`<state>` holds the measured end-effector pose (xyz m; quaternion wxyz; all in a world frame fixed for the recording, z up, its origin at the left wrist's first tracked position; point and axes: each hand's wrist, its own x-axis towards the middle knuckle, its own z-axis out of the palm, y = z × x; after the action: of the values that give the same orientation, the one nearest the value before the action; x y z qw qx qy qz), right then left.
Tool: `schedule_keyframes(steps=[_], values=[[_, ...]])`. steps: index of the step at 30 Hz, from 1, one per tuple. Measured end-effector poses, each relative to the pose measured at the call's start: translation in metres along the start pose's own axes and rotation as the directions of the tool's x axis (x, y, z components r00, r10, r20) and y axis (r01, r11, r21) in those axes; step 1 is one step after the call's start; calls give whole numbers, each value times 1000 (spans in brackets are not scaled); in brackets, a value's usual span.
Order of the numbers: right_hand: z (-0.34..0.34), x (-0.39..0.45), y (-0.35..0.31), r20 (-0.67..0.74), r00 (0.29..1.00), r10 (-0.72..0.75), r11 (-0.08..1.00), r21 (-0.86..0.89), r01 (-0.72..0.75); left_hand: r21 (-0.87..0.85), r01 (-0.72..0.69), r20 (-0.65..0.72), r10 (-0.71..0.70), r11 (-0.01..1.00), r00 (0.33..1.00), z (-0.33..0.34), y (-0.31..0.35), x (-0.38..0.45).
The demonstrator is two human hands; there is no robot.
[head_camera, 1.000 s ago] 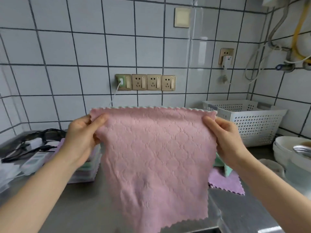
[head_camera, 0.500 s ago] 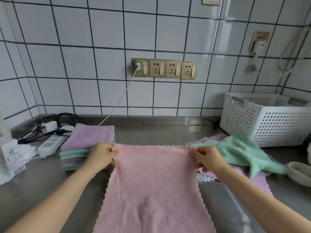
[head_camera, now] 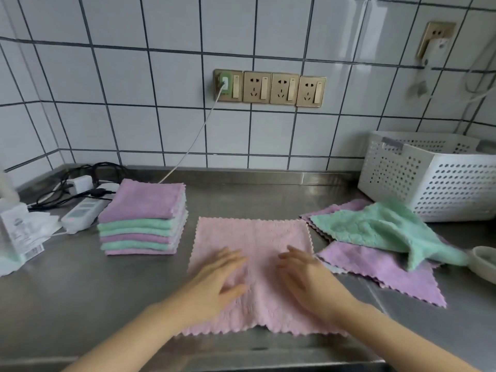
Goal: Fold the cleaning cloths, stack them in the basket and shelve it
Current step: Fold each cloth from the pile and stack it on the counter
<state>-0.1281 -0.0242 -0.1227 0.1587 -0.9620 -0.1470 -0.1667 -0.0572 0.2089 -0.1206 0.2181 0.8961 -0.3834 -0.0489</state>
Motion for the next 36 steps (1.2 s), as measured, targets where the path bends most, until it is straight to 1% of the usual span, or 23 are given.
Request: schedule_keyframes(steps=[1, 3, 4, 6, 8, 10, 13, 15, 17, 18, 19, 21, 23, 24, 25, 26, 28, 30, 31, 32, 34, 36], values=[[-1, -8, -7, 51, 998, -49, 999, 8, 48, 61, -20, 52, 16, 998, 999, 2, 5, -8], [-3, -22, -23, 188, 981, -40, 999, 33, 34, 187, -36, 123, 14, 982, 992, 7, 8, -23], [-2, -28, -25, 243, 970, -23, 1000, 5, 22, 224, -37, 138, 6, 974, 990, 8, 9, -28], [-1, -36, -26, 284, 959, 3, 997, -75, 19, 293, -40, 159, -8, 955, 987, 10, 12, -36], [-1, -38, -29, 308, 951, 30, 995, -95, 0, 346, -39, 160, -18, 938, 987, 10, 13, -39], [-1, -39, -33, 332, 942, 51, 993, -116, -13, 367, -24, 129, -26, 930, 991, 9, 14, -43], [-2, -38, -39, 304, 952, 48, 987, -163, 2, 454, -80, 5, 87, 887, 996, 4, 20, -47], [-3, -35, -45, 279, 960, 28, 983, -181, 24, 473, -162, -36, 202, 866, 979, 5, 15, -51], [-4, -33, -51, 255, 965, 55, 982, -188, -6, 480, -189, -53, 243, 856, 968, 2, 6, -56], [-4, -34, -54, 252, 965, 77, 980, -199, -26, 472, -193, -55, 247, 860, 967, 0, 1, -58], [-4, -35, -57, 257, 962, 94, 976, -214, -38, 463, -168, -79, 230, 870, 970, -1, -5, -61], [-3, -37, -64, 287, 949, 130, 967, -250, -57, 419, -120, -160, 203, 900, 966, -9, -11, -69], [-1, -38, -72, 317, 931, 181, 959, -266, -96, 263, -97, -239, 162, 960, 957, -13, -15, -76], [0, -37, -75, 322, 923, 210, 957, -263, -126, 172, -75, -299, 125, 982, 946, -15, -14, -77], [4, -35, -76, 318, 919, 235, 955, -254, -156, 112, -55, -361, 93, 992, 928, -16, -13, -79], [5, -33, -77, 297, 922, 246, 953, -247, -175, 94, -42, -389, 76, 995, 918, -17, -12, -80], [4, -29, -75, 247, 938, 245, 951, -249, -183, 146, -64, -398, 118, 987, 910, -19, -12, -83], [-1, -30, -69, 211, 952, 222, 957, -236, -171, 229, -93, -353, 172, 969, 920, -18, -22, -88], [-4, -32, -64, 198, 957, 212, 962, -213, -169, 235, -108, -346, 187, 966, 919, -16, -29, -90], [-6, -35, -60, 190, 960, 208, 967, -187, -172, 174, -84, -348, 141, 981, 927, -16, -31, -94], [-11, -43, -56, 181, 962, 206, 971, -161, -178, -4, 17, -357, -17, 1000, 934, -15, -32, -101], [-13, -49, -55, 190, 960, 206, 968, -183, -172, -132, 65, -390, -112, 989, 914, -16, -30, -101]])
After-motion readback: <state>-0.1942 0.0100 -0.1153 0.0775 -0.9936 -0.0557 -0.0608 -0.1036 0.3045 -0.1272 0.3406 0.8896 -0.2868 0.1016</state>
